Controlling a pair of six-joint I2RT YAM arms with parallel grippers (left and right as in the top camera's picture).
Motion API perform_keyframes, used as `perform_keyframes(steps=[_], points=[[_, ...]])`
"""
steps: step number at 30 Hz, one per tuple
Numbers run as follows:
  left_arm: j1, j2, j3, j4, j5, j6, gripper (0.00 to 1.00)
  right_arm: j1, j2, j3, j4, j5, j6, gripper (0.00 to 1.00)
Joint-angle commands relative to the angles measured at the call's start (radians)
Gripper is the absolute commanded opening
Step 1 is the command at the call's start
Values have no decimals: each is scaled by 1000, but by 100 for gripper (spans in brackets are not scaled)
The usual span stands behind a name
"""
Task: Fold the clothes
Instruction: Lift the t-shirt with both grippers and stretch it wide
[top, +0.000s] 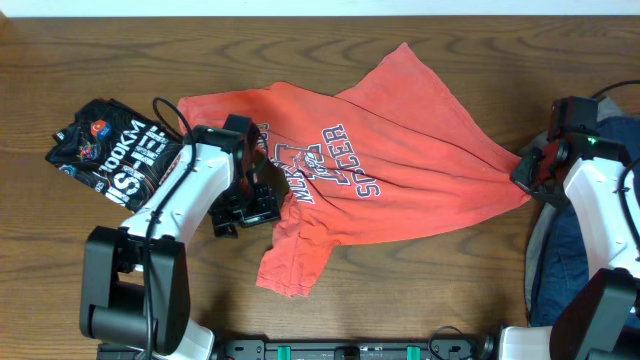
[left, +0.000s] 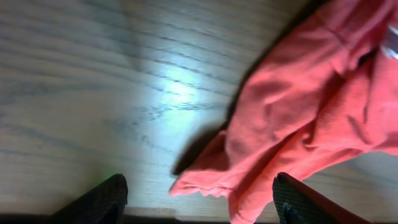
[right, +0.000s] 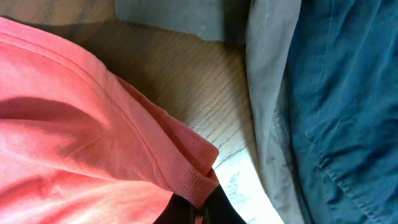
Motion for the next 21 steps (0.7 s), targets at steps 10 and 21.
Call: perform_keyframes(steps=[10,21], points=[[-124,8,-121,186,-35,132,77,0,-7,4,-19,24,-58,1],[-138,8,-245,440,4,132,58,0,-7,4,-23,17,-58,1]])
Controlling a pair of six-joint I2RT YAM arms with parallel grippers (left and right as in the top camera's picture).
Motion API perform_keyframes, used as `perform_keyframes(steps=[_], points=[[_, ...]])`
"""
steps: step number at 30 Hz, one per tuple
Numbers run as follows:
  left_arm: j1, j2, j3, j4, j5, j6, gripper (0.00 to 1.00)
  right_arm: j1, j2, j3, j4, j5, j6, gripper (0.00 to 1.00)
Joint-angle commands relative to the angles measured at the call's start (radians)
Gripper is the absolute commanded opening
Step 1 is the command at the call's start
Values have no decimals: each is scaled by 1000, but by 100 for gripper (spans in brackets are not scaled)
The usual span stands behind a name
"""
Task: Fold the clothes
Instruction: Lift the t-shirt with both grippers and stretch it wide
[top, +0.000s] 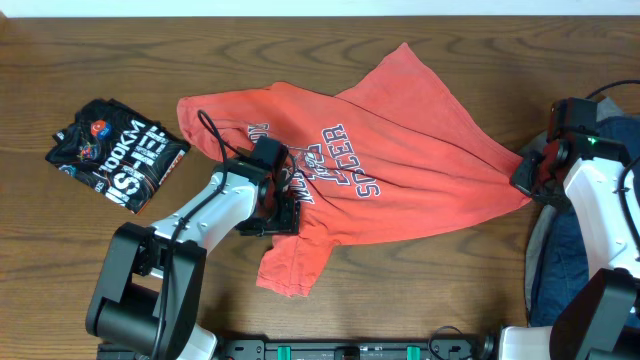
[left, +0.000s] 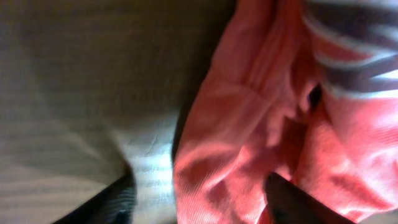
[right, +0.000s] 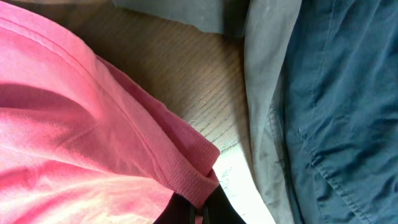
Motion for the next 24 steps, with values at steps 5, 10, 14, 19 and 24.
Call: perform_keyframes(steps=[5,10,14,19,24], points=[[-34,12,-30,0,70,14,10,0,-7,4,-5,13,-15,1],[-22,-21,5,-50,69,50,6,0,-7,4,-14,-11,-27,1],[26,-107,122,-200,66,129,6,-1,-11,10,-13,-116,-90,1],[124,-245,316,-369,66,131,6,-1,-59,82,-64,-148,-127,1],[214,-399,455,-406,52,126,6,-1,-156,231,-161,-172,-182,1]])
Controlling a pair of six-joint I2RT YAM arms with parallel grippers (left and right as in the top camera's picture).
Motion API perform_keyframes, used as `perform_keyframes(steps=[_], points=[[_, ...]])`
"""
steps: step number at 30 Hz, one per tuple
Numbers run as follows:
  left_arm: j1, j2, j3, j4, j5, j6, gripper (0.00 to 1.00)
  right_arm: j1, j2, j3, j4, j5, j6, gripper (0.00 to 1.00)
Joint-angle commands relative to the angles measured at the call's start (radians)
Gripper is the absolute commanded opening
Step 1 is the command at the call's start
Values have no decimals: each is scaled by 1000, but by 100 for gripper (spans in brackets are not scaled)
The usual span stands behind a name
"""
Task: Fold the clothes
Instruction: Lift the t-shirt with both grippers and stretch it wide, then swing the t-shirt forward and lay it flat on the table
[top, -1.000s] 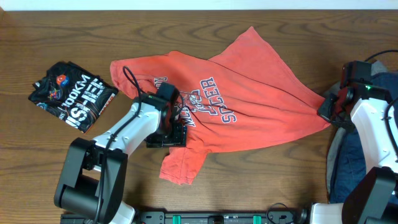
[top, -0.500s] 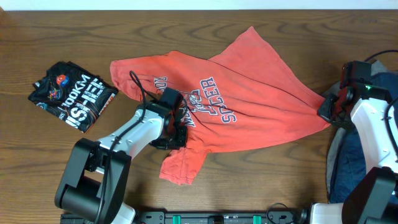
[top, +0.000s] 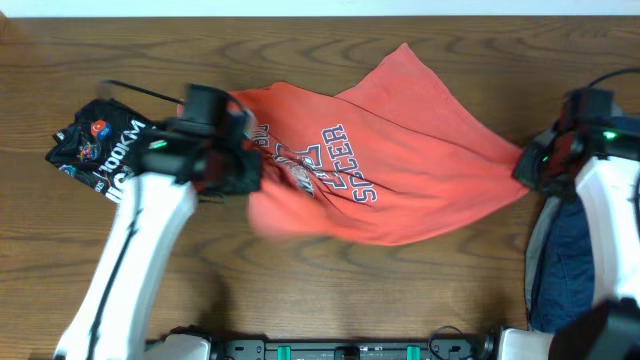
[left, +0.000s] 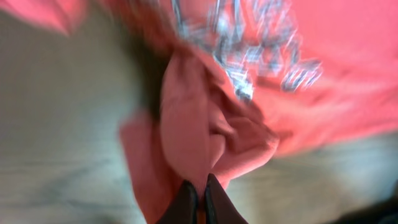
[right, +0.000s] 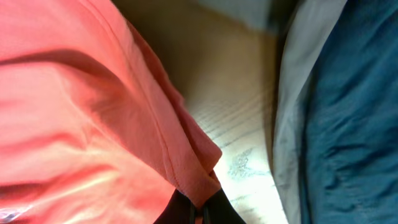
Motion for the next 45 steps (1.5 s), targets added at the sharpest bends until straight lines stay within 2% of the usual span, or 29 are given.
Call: perform_keyframes(steps=[1,10,17,21,27,33,40,45], points=[[54,-113,85,-14,-24,16,6,-1,-113,133,-41,-40,-73,1],[149,-376,216,-10,-98,-24,6,-2,-309,360,-153,-39,-96,1],[208,-502,384,-4,-222,-30,6,-2,-408,485,-135,8,-105,1],[208,-510,415,21,-230,-48,6,-2,-422,518,-89,16,-126,1],[208,-400,394,20,-230,-48,6,-1,-343,517,-105,-17,-151,1],[208,-180,394,105,-230,-48,6,0,-144,517,-61,-57,-157,1],[208,127,394,462,-133,-48,6,0,101,517,251,-181,-135,1],[208,248,396,764,-129,-48,6,0,168,517,526,-216,-87,1]])
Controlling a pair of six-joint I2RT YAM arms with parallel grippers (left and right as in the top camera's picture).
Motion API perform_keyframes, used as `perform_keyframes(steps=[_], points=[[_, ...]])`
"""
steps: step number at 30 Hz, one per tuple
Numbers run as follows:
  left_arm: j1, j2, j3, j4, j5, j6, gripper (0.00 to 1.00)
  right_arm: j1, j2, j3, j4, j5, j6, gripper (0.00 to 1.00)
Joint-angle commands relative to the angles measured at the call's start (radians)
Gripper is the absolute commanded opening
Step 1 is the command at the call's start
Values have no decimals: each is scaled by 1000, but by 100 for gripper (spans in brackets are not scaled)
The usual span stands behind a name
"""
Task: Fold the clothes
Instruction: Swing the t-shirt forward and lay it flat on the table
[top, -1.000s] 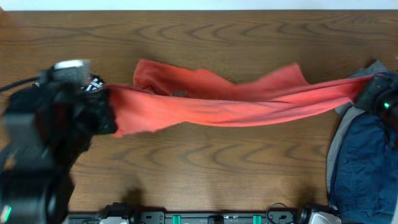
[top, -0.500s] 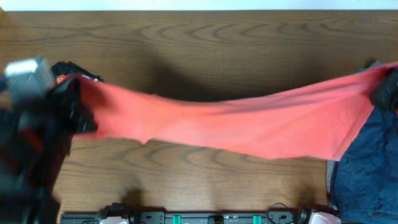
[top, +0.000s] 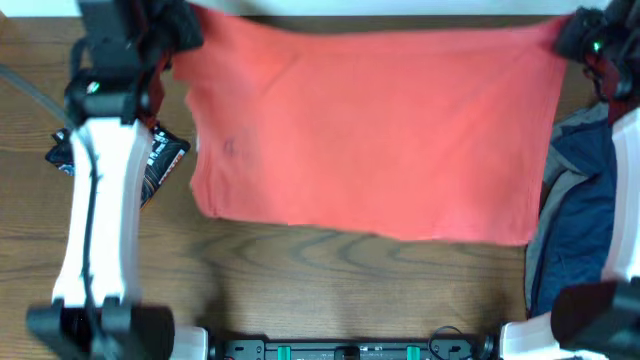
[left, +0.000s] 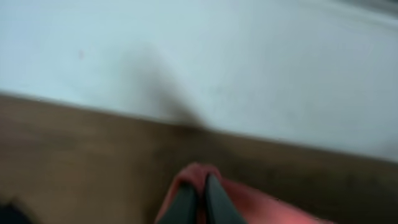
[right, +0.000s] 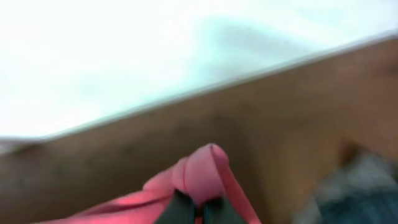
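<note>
The red T-shirt (top: 370, 130) is stretched out wide and held up in the air, its plain side facing the overhead camera. My left gripper (top: 172, 28) is shut on its upper left corner, the red cloth (left: 205, 180) bunched between the fingers. My right gripper (top: 577, 32) is shut on the upper right corner, where a pinch of red cloth (right: 205, 168) pokes out above the fingers. The shirt's lower edge hangs over the middle of the wooden table (top: 300, 290).
A folded black printed shirt (top: 160, 160) lies at the left, partly behind my left arm. A heap of blue and grey clothes (top: 575, 210) lies at the right edge. The table's far edge meets a white wall (left: 249, 56).
Both grippers have risen to the far edge of the table. The shirt, then slack and half lifted with its lettering showing, now hangs spread flat between them, lettering out of sight.
The red shirt lay crumpled, my right gripper shut on its right corner and my left open beside its left part. My left then stood over the bunched cloth, then was shut on it and raised. Now both hold the shirt spread in the air.
</note>
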Motion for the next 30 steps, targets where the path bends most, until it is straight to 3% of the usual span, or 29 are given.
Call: perform_keyframes(steps=[1,4,7,12,16,25,30], points=[[5,19,11,181,13,1,6,0,-9,15,134,-36,48,1],[5,10,23,402,14,-20,6,-3,-18,66,246,-35,84,1],[12,-18,72,571,15,-64,6,-5,-18,182,254,21,79,1],[40,-60,179,523,17,-81,6,-6,-18,332,153,50,29,1],[56,-82,182,231,17,-72,6,-6,-16,343,-44,169,3,1],[60,-56,156,-744,16,13,6,-6,95,338,-675,279,0,1],[60,-45,56,-1031,17,13,6,-6,185,334,-974,279,0,1]])
